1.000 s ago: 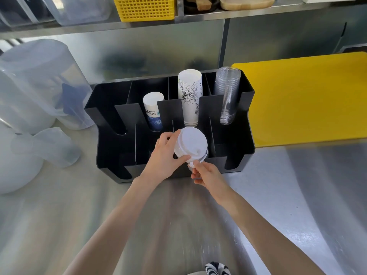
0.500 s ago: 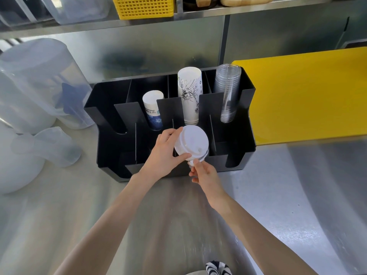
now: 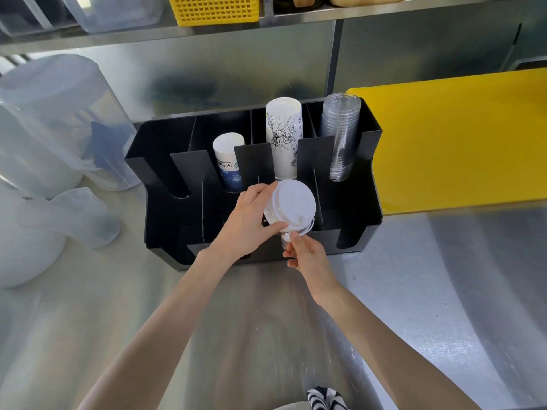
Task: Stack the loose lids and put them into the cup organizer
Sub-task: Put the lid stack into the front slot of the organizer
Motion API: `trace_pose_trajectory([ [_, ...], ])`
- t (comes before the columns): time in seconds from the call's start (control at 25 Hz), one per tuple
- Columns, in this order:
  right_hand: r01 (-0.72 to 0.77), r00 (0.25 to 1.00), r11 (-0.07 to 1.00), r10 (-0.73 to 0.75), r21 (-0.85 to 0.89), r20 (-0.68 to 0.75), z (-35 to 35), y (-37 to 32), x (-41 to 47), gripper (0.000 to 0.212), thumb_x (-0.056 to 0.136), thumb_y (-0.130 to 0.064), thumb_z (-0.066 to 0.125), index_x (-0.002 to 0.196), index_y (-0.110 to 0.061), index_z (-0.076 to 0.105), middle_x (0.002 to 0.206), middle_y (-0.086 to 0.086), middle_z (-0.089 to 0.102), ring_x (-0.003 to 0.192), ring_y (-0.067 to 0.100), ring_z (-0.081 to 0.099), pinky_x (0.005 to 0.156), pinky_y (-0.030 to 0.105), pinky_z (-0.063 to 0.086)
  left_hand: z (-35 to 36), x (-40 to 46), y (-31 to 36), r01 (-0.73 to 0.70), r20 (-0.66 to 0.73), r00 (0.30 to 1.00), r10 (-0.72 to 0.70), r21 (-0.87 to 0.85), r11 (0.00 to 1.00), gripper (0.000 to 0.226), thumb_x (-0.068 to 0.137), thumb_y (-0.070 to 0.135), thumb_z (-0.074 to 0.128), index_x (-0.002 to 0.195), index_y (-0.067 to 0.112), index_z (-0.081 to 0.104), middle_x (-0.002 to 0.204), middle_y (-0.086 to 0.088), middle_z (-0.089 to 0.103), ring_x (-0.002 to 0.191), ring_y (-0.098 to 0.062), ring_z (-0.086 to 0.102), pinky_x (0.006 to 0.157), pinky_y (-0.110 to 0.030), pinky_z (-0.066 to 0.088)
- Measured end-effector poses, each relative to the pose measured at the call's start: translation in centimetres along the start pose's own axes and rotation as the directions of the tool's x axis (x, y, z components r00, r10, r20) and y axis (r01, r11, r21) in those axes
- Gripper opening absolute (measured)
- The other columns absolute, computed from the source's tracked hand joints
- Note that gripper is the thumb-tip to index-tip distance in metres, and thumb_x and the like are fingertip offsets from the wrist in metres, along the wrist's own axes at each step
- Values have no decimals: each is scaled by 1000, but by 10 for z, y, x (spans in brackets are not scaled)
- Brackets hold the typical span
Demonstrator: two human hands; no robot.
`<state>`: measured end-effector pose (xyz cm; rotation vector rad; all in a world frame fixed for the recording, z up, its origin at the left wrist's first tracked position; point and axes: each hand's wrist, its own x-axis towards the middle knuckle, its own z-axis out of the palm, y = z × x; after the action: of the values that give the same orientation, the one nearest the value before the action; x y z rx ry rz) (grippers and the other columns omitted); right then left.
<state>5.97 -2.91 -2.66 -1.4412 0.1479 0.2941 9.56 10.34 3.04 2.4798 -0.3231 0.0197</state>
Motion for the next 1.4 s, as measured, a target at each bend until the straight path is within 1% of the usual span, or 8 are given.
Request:
trace_pose_trajectory([
  [0.16, -36, 999, 999, 36, 3, -28, 2, 0, 0, 25, 93, -28, 38, 83, -20, 59, 73, -2, 52, 63, 6, 53, 55, 11, 45, 3, 1, -3, -12, 0, 1000, 12, 64, 998, 73, 75, 26, 67, 137, 17, 29, 139, -8, 39, 128, -25, 29, 104, -29, 23],
  [0.32, -58, 997, 997, 56, -54, -46, 2, -2, 0, 25, 93, -29, 38, 84, -18, 59, 74, -2, 54, 63, 6, 54, 55, 9, 45, 1, 5, -7, -15, 5, 1000, 14, 201, 980, 80, 71, 43, 67, 137, 17, 29, 140, -6, 41, 128, -25, 28, 105, -42, 26],
  [0.52, -103, 992, 987, 92, -122, -89, 5, -4, 2, 26, 93, -30, 39, 80, -18, 58, 72, -6, 55, 59, 5, 55, 68, 22, 43, 7, 11, -7, -27, -4, 1000, 31, 363, 931, 88, 71, 59, 58, 139, 17, 22, 142, -3, 41, 127, -25, 28, 104, -42, 20],
  [0.64, -144, 986, 981, 130, -130, -108, 6, -4, 4, 25, 92, -29, 41, 80, -14, 58, 71, -5, 56, 57, 5, 56, 73, 27, 43, 11, 15, -6, -19, -25, 999, 31, 373, 927, 84, 70, 59, 59, 137, 17, 29, 142, -1, 42, 127, -23, 29, 102, -39, 16],
  [0.76, -206, 971, 978, 198, -40, -136, 4, -3, 3, 25, 90, -28, 48, 70, -17, 59, 69, -5, 59, 55, 3, 58, 62, 19, 44, 16, 14, -6, -22, -46, 998, 45, 409, 912, 82, 68, 59, 60, 133, 17, 34, 137, -1, 47, 126, -23, 30, 101, -38, 10],
  [0.96, -248, 953, 968, 248, 19, -174, 2, 1, 2, 24, 86, -29, 56, 65, -17, 61, 68, -5, 63, 49, -4, 62, 61, 18, 43, 21, 9, -6, -12, -34, 999, 33, 482, 876, 83, 72, 60, 54, 135, 12, 32, 134, -1, 50, 135, -21, 20, 109, -46, -16],
  [1.24, -310, 938, 951, 308, 13, -158, -1, 3, 3, 22, 83, -32, 58, 66, -18, 62, 68, -7, 65, 47, -6, 61, 61, 19, 41, 23, 12, -2, -37, 61, 998, 2, 571, 820, 83, 76, 58, 48, 136, 5, 26, 134, -9, 48, 140, -23, 10, 111, -51, -15],
  [1.4, -343, 931, 939, 342, 9, -125, -4, 1, 4, 21, 82, -35, 58, 72, -18, 64, 71, -6, 67, 61, 0, 62, 61, 20, 42, 22, 12, -2, -49, 83, 997, 1, 581, 813, 84, 77, 60, 45, 136, 4, 25, 137, -9, 45, 140, -24, 8, 111, -52, -15],
])
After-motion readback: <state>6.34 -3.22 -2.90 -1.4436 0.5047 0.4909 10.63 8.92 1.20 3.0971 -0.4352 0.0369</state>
